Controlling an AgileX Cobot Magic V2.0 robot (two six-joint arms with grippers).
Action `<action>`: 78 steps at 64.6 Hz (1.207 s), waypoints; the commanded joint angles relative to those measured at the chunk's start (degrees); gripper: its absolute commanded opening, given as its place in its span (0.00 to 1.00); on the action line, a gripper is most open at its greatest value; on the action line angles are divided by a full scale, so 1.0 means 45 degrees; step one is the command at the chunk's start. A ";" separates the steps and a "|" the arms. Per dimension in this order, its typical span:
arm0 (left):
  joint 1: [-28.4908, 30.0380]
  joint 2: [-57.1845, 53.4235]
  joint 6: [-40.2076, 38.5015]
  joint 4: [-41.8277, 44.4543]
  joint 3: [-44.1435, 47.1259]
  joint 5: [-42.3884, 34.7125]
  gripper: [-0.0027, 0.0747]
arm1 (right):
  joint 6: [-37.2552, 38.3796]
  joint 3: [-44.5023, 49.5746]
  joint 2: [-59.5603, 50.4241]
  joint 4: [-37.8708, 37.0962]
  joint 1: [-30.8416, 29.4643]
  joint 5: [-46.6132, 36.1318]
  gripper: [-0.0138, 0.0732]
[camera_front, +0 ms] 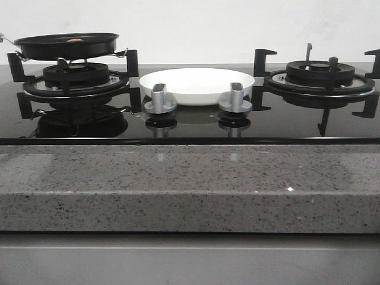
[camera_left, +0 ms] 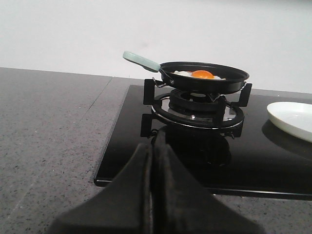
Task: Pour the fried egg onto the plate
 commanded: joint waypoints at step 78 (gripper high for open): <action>0.0046 -0.0215 -0.0083 -0.0059 -0.1773 -0.0690 0.01 | -0.0114 -0.1606 -0.0245 -0.0165 -0.0087 -0.0328 0.08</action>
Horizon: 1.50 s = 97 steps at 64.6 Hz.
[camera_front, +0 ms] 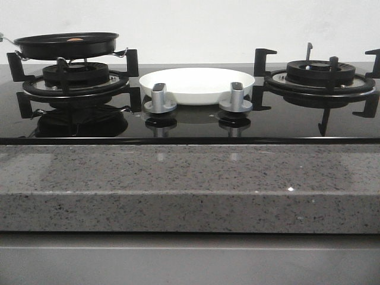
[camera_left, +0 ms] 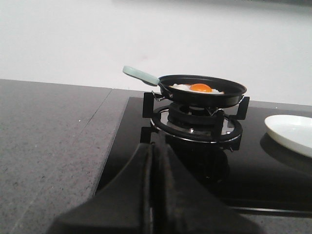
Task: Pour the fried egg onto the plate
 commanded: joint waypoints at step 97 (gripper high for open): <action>0.0046 0.4654 -0.0083 -0.0088 -0.7976 0.6370 0.59 | -0.0114 -0.7708 0.4261 0.0056 -0.0087 0.6183 0.68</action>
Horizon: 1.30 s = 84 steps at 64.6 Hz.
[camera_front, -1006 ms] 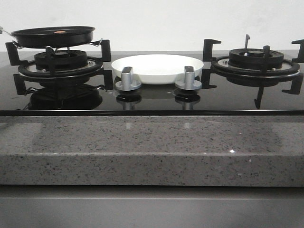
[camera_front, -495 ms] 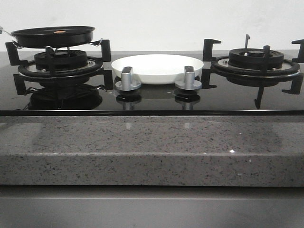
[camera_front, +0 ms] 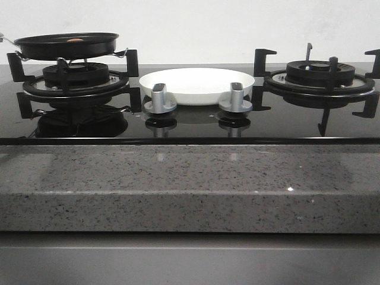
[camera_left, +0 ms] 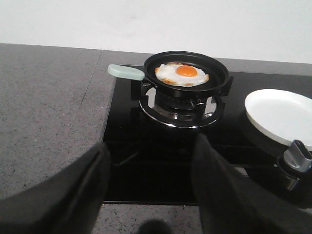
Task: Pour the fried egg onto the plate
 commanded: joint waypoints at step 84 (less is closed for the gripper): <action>-0.3085 0.1697 0.2061 -0.2006 -0.0455 -0.1210 0.59 | -0.3873 -0.9368 1.4178 0.6963 0.3051 0.3933 0.68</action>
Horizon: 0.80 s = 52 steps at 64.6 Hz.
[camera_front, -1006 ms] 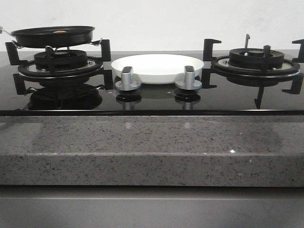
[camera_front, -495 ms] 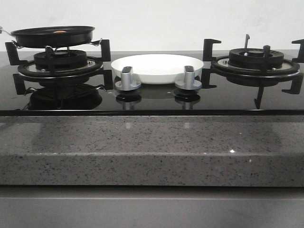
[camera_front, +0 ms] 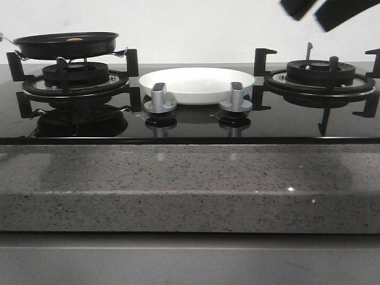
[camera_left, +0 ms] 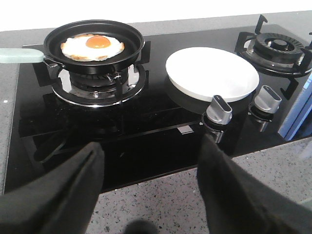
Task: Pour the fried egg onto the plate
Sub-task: 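Lower the right gripper to the white plate rim and grasp it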
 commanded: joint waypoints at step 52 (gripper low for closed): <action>-0.0132 0.0182 0.0005 -0.0241 -0.0430 -0.1021 0.59 | 0.4771 -1.0868 0.8103 -0.4206 0.0228 0.4044 0.68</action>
